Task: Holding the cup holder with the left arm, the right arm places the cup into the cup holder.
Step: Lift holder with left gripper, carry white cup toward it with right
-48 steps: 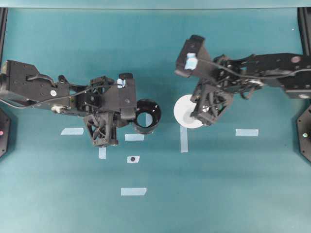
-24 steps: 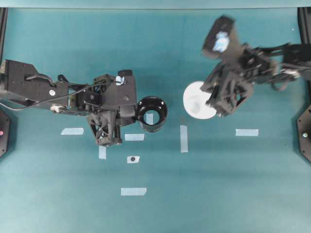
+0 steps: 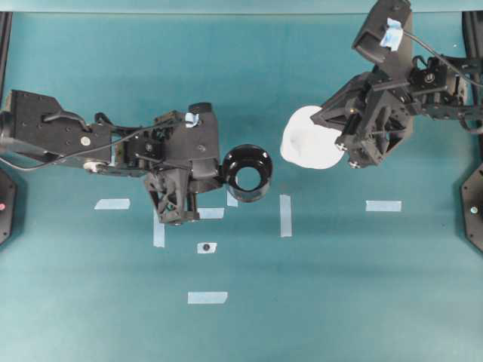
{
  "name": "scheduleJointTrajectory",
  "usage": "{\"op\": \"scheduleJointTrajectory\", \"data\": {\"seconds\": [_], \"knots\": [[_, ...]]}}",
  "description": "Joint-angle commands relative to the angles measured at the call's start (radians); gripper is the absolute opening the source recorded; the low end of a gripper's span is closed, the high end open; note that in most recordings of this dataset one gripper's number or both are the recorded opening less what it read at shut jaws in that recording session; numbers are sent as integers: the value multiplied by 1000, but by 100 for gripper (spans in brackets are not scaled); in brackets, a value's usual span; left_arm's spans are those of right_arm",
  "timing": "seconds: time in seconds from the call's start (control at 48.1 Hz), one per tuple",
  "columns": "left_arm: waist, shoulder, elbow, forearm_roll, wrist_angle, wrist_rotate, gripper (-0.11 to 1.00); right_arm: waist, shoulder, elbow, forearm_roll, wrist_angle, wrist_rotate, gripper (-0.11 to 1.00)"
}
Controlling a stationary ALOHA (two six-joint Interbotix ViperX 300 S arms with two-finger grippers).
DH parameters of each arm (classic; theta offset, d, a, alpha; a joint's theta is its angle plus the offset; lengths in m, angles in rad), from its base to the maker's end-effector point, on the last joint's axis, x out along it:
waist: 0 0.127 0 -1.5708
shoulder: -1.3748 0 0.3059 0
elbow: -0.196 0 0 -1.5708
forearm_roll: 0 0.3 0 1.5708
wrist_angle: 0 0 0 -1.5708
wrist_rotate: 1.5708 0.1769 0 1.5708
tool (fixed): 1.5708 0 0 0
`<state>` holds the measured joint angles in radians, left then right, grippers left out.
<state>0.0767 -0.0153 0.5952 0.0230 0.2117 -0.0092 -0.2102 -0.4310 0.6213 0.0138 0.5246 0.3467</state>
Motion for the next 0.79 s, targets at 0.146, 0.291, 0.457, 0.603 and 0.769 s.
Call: {"op": "scheduleJointTrajectory", "data": {"seconds": [0.146,0.291,0.457,0.603,0.769], "knots": [[-3,9,-58,3,46,5,26,26,31,-72,9,-34,12,3],[-8,20,-69,5,49,12,26,46,74,-98,9,-35,11,3],[-8,20,-74,3,51,23,26,54,124,-101,9,-46,9,3],[-6,21,-74,5,51,35,26,55,169,-104,9,-69,8,3],[-6,23,-78,3,51,38,26,57,212,-109,9,-87,8,3]]}}
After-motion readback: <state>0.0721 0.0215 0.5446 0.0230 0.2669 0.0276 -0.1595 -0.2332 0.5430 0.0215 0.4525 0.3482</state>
